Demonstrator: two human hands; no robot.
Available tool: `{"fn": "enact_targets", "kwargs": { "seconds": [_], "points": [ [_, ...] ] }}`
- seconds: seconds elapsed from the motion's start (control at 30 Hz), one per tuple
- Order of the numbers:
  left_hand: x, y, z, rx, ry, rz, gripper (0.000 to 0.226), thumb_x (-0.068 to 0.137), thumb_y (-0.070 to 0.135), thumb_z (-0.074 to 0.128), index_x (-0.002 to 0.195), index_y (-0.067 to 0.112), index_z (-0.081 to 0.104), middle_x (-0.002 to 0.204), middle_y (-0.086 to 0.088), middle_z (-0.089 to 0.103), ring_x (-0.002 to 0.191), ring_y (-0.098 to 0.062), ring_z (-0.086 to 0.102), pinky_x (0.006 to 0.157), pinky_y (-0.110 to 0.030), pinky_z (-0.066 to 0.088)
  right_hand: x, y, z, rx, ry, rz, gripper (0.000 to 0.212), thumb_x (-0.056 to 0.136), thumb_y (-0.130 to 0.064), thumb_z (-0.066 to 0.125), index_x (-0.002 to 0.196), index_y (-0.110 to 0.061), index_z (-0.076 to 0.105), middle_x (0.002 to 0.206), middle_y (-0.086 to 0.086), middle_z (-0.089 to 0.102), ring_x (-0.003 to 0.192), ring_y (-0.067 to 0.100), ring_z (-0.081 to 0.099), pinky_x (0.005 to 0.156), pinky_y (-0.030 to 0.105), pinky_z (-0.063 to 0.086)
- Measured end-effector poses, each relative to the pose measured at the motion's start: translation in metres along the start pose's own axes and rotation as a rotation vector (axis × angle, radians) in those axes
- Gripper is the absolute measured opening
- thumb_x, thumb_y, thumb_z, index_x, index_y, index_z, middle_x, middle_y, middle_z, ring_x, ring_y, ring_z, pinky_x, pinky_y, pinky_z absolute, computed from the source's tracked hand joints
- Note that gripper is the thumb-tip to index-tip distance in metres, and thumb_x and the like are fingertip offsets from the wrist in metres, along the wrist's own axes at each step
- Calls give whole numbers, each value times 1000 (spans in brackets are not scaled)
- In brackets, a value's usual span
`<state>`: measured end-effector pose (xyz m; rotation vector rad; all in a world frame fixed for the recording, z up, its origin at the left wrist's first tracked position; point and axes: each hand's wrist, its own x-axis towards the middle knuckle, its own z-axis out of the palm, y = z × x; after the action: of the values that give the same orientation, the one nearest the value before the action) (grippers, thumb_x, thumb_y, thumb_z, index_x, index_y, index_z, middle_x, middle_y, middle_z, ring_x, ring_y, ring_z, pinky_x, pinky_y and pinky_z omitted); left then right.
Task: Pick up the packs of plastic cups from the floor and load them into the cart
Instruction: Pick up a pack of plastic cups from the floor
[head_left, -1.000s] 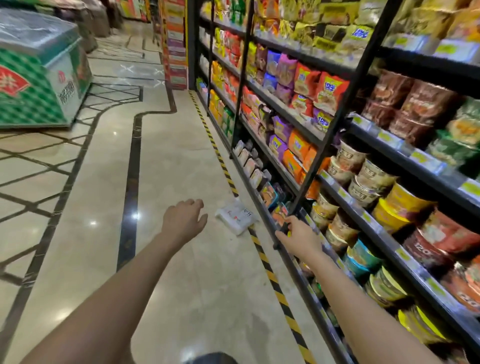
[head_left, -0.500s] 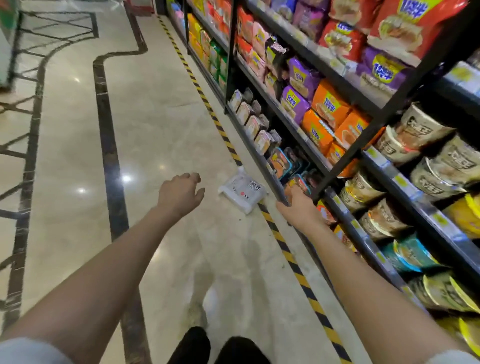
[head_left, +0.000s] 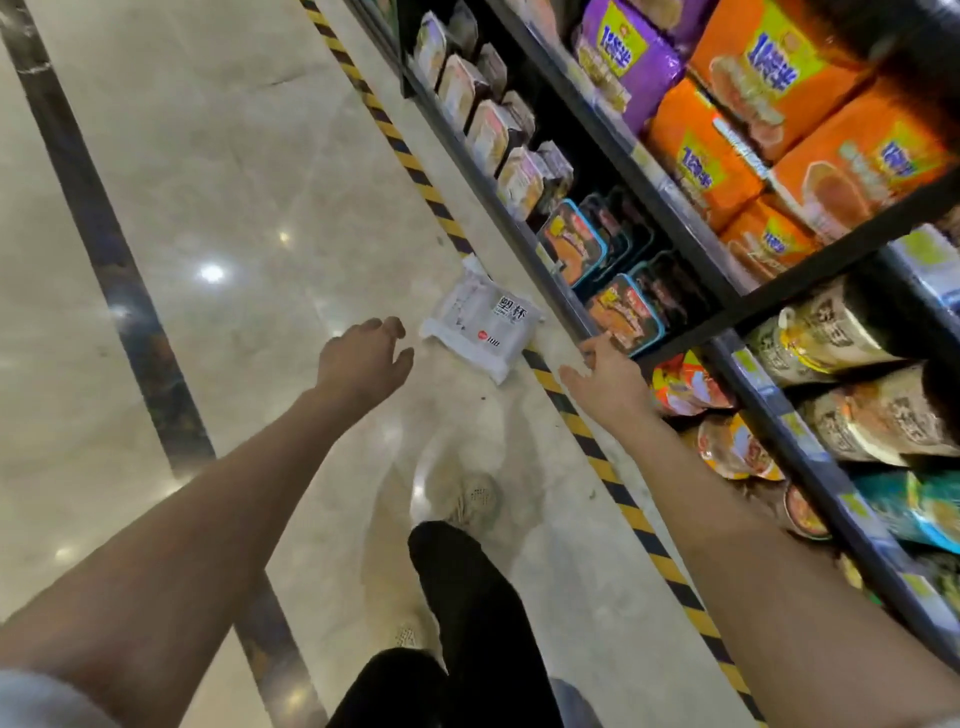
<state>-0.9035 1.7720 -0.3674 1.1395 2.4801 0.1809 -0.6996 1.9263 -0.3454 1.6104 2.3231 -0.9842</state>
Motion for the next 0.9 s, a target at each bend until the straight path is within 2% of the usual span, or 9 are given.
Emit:
{"fn": "enact_targets", "kwargs": {
  "seconds": [0.23, 0.43, 0.63, 0.77, 0.9],
  "points": [
    [151, -11, 92, -34, -55, -18, 36, 93, 31, 45, 124, 12, 49, 119, -9, 58, 111, -30, 54, 84, -40, 44, 140, 25, 68, 43, 10, 97, 40, 89, -30, 56, 125, -12, 47, 120, 11, 56, 111, 30, 54, 85, 37, 44],
    [270, -36, 203, -145, -83, -63, 36, 93, 29, 45, 125, 13, 48, 126, -9, 53, 117, -29, 50, 85, -39, 43, 254, 62, 161, 134, 38, 157, 37, 89, -30, 56, 120, -12, 49, 119, 11, 56, 109, 30, 54, 85, 35, 43],
    [395, -65, 325, -281, -86, -124, 45, 90, 30, 51, 130, 11, 43, 133, -13, 44, 119, -32, 48, 88, -40, 42, 380, 106, 266, 157, 60, 234, 47, 91, -26, 52, 132, -9, 36, 129, 16, 50, 116, 33, 53, 89, 39, 44],
    [462, -81, 392, -362, -127, -149, 55, 89, 34, 54, 135, 9, 38, 138, -15, 36, 120, -33, 47, 94, -40, 40, 447, 136, 323, 201, 72, 341, 55, 93, -30, 51, 136, -4, 28, 133, 21, 43, 119, 38, 49, 94, 40, 42],
    [504, -95, 441, -394, -178, -155, 68, 87, 47, 52, 142, 16, 27, 143, -15, 32, 124, -34, 45, 101, -45, 39, 488, 158, 366, 455, 69, 428, 66, 92, -34, 54, 141, -1, 24, 141, 21, 40, 128, 33, 42, 101, 34, 35]
  ]
}}
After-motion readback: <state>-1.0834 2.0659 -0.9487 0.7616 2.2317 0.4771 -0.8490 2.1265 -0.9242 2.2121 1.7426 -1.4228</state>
